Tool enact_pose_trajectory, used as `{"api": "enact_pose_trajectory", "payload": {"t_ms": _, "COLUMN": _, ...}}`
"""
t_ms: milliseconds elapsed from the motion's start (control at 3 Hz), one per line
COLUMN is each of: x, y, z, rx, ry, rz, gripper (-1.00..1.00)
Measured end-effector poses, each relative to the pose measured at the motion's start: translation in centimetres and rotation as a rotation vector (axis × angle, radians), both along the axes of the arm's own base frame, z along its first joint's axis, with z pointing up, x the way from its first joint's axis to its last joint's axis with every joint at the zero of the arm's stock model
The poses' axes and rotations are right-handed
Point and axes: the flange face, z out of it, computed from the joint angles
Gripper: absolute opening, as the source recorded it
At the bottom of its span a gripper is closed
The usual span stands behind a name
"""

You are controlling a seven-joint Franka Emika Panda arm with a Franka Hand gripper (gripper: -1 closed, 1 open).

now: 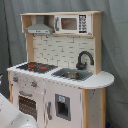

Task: Play with the kitchen

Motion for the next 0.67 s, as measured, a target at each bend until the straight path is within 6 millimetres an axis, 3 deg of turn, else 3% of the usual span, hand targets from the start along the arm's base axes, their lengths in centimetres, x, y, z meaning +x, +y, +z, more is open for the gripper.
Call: {"api": "enact_pose_trajectory", "payload": {"t_ms": 667, "x": -2.1, "y": -0.2, "z": 4.6, "rx": -0.016, "ry": -0.028, "rz": -0.074, "gripper": 1.00}}
